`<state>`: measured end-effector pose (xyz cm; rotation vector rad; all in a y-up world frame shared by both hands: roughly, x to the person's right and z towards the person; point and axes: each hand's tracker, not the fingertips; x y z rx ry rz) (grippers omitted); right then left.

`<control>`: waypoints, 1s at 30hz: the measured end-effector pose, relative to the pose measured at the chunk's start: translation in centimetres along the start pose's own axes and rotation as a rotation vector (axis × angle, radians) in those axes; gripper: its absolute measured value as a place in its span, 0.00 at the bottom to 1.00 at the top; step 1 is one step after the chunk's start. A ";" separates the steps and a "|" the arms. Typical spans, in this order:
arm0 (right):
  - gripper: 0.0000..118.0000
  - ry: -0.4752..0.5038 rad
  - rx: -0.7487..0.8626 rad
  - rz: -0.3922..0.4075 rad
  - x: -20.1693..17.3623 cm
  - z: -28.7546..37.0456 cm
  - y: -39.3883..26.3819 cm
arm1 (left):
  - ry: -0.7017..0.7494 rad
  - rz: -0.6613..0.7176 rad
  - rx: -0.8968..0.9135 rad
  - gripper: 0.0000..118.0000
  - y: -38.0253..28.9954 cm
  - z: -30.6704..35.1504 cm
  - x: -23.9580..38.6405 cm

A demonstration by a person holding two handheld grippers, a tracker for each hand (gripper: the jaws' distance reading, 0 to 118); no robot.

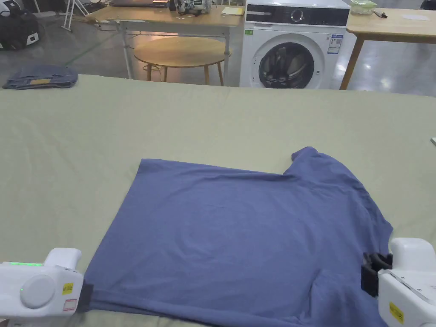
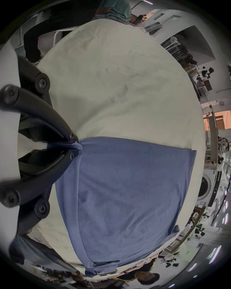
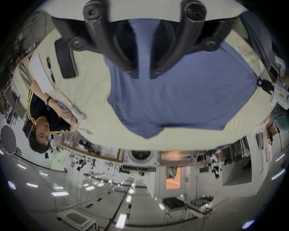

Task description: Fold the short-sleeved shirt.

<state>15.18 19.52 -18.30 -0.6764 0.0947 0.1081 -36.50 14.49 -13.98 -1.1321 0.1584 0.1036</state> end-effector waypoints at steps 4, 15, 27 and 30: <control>0.54 -0.049 -0.177 0.001 2.3 -0.4 -2.5 | -0.017 0.014 0.014 0.00 -0.3 0.4 -0.3; 0.44 -0.016 -0.387 -0.057 4.2 -2.5 -9.4 | -0.034 0.025 0.025 0.00 -0.6 0.5 -0.4; 0.06 0.057 -0.239 -0.103 4.4 -0.6 -5.3 | -0.066 0.041 0.092 0.00 -0.4 1.7 -1.1; 0.06 0.082 -0.185 -0.126 5.0 0.6 -2.4 | -0.088 0.043 0.157 0.00 0.8 3.0 -1.1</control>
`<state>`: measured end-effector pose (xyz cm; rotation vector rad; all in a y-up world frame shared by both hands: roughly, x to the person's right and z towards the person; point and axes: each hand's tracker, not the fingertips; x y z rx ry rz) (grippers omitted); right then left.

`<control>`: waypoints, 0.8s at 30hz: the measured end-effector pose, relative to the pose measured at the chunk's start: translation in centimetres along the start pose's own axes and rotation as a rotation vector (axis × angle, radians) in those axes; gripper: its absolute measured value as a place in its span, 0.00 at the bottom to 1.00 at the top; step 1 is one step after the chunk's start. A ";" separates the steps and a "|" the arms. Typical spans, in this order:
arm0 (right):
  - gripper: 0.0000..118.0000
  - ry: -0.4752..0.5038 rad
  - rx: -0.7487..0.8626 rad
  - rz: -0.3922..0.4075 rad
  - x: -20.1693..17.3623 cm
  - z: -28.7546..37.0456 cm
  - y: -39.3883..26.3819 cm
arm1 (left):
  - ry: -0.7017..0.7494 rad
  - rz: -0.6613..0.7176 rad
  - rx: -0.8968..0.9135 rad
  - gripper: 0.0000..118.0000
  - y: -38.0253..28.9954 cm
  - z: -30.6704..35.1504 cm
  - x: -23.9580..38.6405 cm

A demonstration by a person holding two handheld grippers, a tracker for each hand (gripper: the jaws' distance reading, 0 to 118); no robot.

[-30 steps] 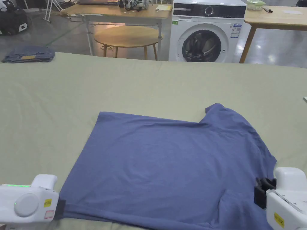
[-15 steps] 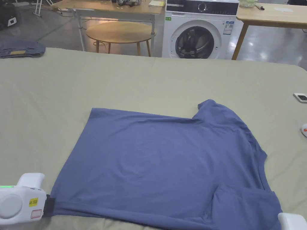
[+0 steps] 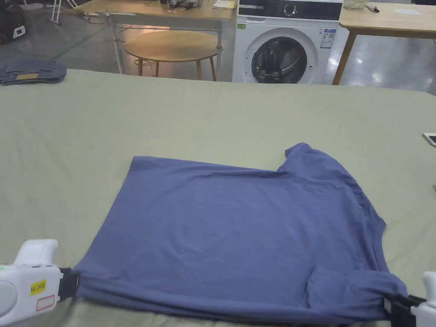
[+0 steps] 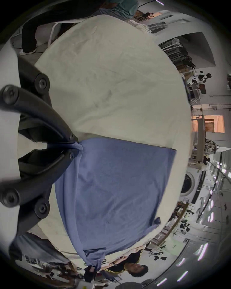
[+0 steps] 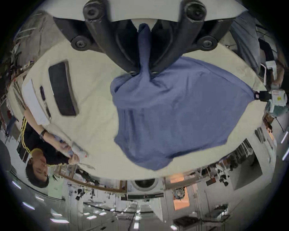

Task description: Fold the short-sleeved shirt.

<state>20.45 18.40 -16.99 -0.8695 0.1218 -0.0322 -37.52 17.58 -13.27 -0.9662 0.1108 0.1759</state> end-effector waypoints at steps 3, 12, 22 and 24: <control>0.06 0.002 0.027 0.009 0.0 0.2 2.9 | -0.025 -0.006 0.058 0.00 2.1 -0.1 -0.3; 0.06 0.001 0.065 -0.026 -0.3 -5.1 11.0 | -0.040 0.001 0.107 0.00 11.1 -4.7 -0.2; 0.06 -0.024 -0.056 -0.022 1.2 -16.8 15.7 | -0.001 -0.031 -0.001 0.00 16.6 -12.7 1.9; 0.07 -0.033 -0.090 -0.016 1.5 -18.7 15.7 | 0.007 -0.035 -0.039 0.00 16.5 -14.0 2.1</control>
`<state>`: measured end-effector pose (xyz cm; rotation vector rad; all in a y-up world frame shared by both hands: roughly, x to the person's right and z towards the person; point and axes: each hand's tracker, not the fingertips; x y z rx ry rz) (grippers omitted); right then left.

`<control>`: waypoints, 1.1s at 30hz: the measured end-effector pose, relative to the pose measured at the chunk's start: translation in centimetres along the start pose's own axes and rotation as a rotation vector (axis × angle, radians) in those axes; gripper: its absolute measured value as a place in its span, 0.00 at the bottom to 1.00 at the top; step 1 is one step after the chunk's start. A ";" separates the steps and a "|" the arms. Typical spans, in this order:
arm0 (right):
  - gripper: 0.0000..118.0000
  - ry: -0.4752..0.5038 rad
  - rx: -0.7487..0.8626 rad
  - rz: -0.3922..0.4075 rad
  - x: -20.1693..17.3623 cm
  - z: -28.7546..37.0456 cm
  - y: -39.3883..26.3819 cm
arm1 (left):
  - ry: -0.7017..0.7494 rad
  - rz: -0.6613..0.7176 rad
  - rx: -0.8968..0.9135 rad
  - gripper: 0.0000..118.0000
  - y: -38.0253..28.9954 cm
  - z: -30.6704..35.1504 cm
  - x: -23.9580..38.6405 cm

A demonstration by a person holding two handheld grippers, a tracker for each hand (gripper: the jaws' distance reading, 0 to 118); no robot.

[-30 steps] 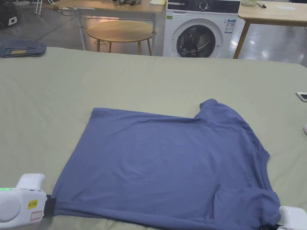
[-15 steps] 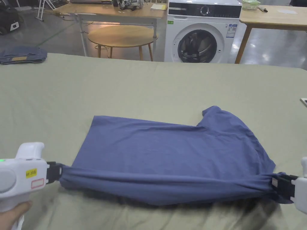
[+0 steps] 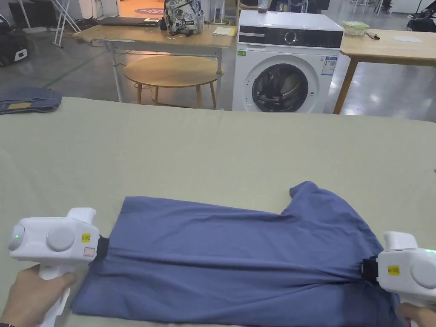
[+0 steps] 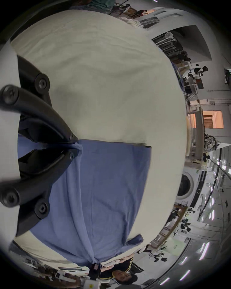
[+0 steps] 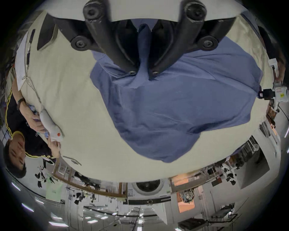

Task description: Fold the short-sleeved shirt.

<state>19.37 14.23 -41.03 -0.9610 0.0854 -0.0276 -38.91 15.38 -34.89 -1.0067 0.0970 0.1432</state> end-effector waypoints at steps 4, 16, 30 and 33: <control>0.21 -0.030 -0.006 0.026 0.0 -1.8 -0.2 | 0.004 -0.011 -0.022 0.01 -0.6 -1.1 0.5; 0.56 -0.092 0.437 0.008 -3.4 7.0 -0.9 | -0.051 0.025 0.294 0.35 -0.9 6.7 3.1; 0.00 -0.046 0.851 0.025 -10.5 15.4 -6.9 | 0.090 -0.058 0.799 0.00 -7.2 16.0 7.7; 0.00 -0.043 0.862 0.026 -11.1 16.1 -7.1 | 0.088 -0.073 0.828 0.00 -8.2 17.0 7.7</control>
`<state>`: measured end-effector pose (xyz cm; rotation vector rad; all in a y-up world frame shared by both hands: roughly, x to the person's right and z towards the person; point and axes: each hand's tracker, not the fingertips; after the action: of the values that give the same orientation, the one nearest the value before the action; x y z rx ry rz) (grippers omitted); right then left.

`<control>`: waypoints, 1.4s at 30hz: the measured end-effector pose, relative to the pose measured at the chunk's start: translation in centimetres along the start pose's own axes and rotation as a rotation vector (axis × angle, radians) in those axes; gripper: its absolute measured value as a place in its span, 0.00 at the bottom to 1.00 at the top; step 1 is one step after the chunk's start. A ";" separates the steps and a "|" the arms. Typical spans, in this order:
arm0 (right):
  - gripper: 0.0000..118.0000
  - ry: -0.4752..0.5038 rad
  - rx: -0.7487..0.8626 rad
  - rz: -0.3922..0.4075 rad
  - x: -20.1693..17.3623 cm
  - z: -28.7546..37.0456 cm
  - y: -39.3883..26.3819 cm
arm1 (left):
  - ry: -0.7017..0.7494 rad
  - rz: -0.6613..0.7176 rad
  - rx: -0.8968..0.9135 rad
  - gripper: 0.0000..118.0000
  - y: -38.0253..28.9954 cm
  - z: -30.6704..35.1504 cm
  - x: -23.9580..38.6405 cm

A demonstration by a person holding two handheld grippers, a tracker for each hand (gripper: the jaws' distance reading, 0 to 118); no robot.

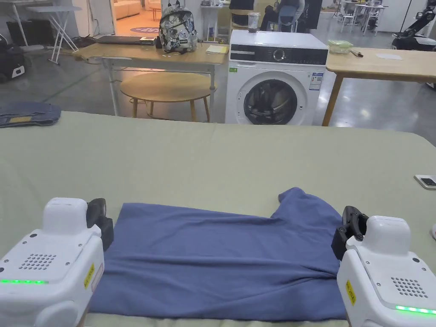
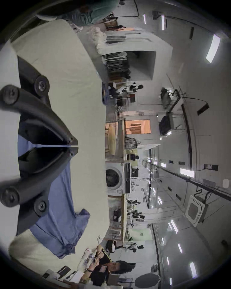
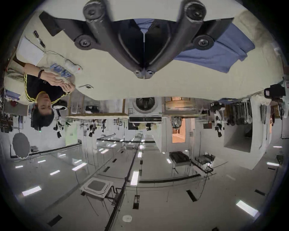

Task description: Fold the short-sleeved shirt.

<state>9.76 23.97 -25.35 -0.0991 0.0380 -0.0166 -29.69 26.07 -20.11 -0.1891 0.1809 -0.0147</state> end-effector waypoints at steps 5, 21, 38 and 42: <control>0.00 -0.001 0.015 0.007 -0.3 1.0 0.4 | 0.000 -0.003 -0.084 0.00 -0.3 0.5 -1.7; 0.00 -0.029 -0.105 0.042 2.4 0.6 -2.3 | -0.065 0.172 -0.782 0.23 -6.3 -8.8 -8.4; 0.00 -0.056 -0.278 0.006 5.0 -0.4 -5.5 | -0.044 -0.012 -0.923 0.01 -9.7 -9.1 -3.7; 0.06 -0.075 -0.444 0.021 7.5 -2.0 -5.8 | -0.046 0.018 -0.875 0.00 -9.2 -7.9 -4.8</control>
<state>17.11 17.87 -27.02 -0.5427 -0.0329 0.0165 -35.82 15.67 -25.18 -1.0596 0.1329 0.0888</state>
